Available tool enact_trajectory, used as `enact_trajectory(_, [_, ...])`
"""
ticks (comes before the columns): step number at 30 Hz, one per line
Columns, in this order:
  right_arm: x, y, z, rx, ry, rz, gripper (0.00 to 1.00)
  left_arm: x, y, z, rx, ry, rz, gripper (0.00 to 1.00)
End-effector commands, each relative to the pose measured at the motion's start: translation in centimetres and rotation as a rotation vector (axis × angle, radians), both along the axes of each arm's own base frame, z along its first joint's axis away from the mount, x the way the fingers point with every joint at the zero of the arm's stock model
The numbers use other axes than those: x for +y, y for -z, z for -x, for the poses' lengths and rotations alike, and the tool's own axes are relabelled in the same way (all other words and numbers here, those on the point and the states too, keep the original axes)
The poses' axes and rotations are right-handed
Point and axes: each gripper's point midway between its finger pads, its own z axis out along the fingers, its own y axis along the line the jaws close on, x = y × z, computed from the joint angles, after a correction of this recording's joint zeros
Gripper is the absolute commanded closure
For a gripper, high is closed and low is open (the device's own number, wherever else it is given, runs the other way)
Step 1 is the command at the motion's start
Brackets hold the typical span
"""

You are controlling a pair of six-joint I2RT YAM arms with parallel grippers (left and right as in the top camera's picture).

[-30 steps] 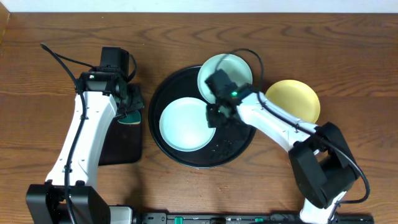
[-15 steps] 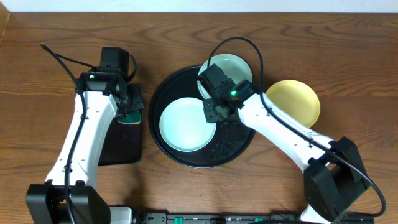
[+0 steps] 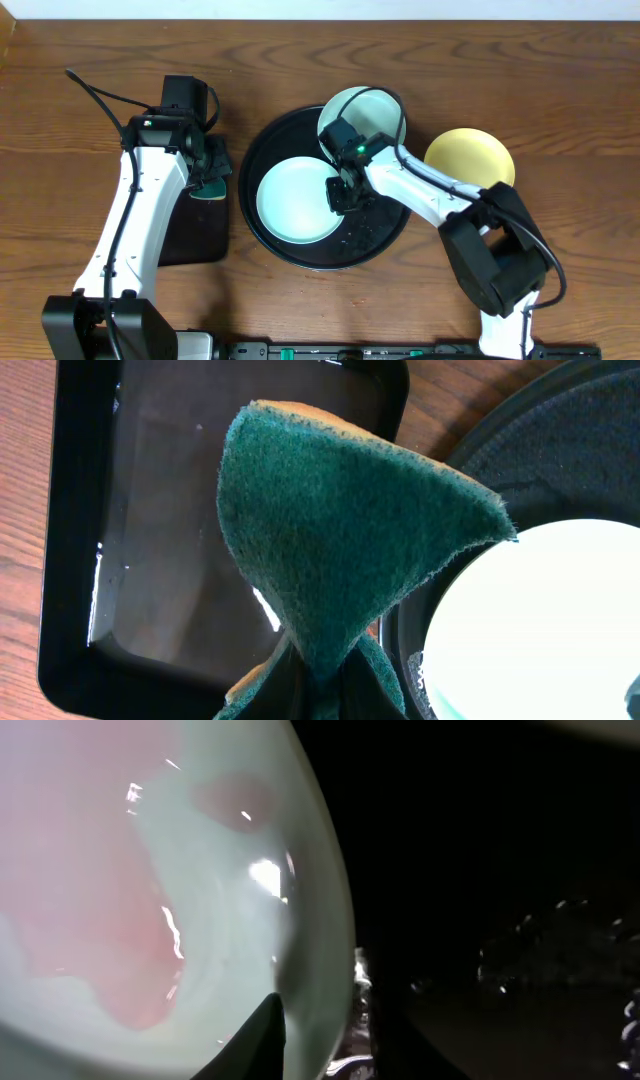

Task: Clean dirty plates on tray and stack at the side
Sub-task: 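Lift the pale green plate with the right gripper off the tray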

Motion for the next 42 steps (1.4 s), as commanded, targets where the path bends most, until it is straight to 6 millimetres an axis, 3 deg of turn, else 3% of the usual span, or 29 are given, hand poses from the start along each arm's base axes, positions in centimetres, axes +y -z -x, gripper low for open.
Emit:
enact_trajectory(1, [0.0, -0.1, -0.3, 0.026, 0.035, -0.042, 0.76, 0.3, 0.1, 0.0, 0.007, 0.009, -0.016, 0.93])
enact_trajectory(4, [0.4, -0.1, -0.6, 0.015, 0.036, -0.059, 0.85, 0.3, 0.1, 0.0, 0.007, 0.009, -0.016, 0.93])
enact_trajectory(6, [0.7, -0.1, -0.8, 0.009, 0.034, -0.073, 0.99, 0.3, 0.2, 0.0, 0.008, 0.009, -0.016, 0.92])
enact_trajectory(13, [1.6, -1.3, -1.0, -0.008, -0.011, -0.134, 0.99, 0.3, 0.2, 0.0, 0.01, 0.009, -0.016, 0.92])
enact_trajectory(17, [1.5, -4.1, -2.1, -0.108, -0.047, -0.147, 0.99, 0.3, 0.2, 0.0, 0.01, 0.009, -0.017, 0.93])
enact_trajectory(21, [-0.5, -7.7, -3.9, -0.286, -0.053, -0.055, 0.99, 0.3, 0.2, 0.0, 0.01, 0.009, -0.017, 0.93])
enact_trajectory(28, [-2.8, -12.6, -5.0, -0.547, -0.097, 0.153, 0.99, 0.3, 0.2, 0.0, 0.01, 0.009, -0.016, 0.93])
enact_trajectory(34, [-4.1, -16.5, -5.4, -0.753, -0.101, 0.339, 0.99, 0.3, 0.2, 0.0, 0.01, 0.009, -0.016, 0.93])
enact_trajectory(42, [-4.4, -21.3, -4.4, -1.005, -0.117, 0.595, 0.99, 0.3, 0.2, 0.0, 0.01, 0.009, -0.016, 0.93])
